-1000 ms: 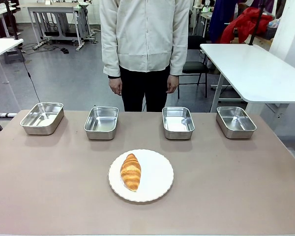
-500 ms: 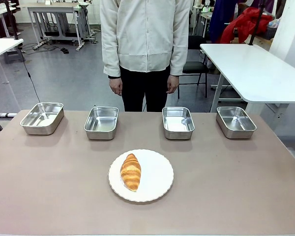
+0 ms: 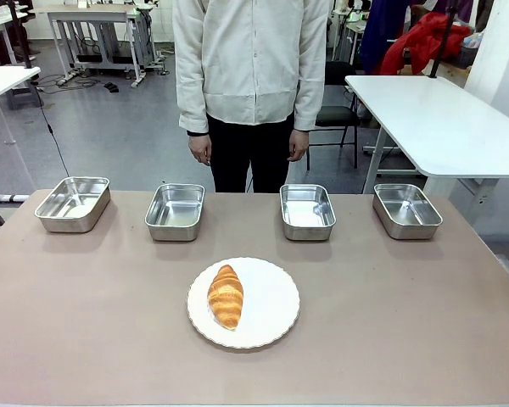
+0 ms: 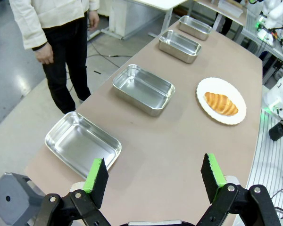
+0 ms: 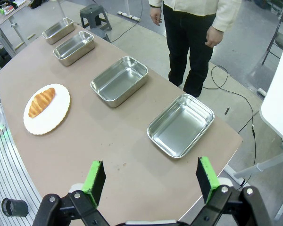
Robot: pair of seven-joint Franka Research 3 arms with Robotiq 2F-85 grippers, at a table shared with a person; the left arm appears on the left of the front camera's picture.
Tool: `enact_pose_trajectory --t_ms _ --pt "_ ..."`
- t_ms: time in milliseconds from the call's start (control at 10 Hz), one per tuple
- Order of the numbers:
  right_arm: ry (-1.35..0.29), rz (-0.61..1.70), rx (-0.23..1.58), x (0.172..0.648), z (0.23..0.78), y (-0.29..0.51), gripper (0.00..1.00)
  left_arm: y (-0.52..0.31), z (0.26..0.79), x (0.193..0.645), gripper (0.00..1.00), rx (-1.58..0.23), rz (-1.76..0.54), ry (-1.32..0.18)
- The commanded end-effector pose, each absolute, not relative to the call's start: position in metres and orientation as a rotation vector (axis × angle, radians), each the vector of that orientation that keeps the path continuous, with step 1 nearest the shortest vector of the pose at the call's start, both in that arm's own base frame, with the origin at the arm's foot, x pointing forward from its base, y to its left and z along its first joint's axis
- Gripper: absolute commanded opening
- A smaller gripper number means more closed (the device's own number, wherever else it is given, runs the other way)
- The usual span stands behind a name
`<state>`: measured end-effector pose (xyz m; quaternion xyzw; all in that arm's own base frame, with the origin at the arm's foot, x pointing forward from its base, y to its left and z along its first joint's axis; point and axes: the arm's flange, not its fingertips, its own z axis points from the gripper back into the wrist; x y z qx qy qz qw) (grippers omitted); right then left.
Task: Place the bread in the container.
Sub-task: Place the Butter Roll into the Airtight Container indicated by the human.
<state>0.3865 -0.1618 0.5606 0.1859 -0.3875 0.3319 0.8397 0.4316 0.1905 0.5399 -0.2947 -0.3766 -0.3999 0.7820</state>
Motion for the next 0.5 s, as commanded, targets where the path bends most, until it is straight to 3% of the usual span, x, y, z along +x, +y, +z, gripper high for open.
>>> enact_pose_trajectory --t_ms 0,400 --pt "-0.845 0.717 0.4 0.389 0.5617 -0.1621 1.0 0.1904 0.5416 0.43 1.0 -0.636 -0.872 -0.825" --pt "-0.845 0.717 0.4 0.389 0.5617 -0.1621 1.0 0.1904 0.5416 0.43 1.0 -0.636 -0.872 -0.825"
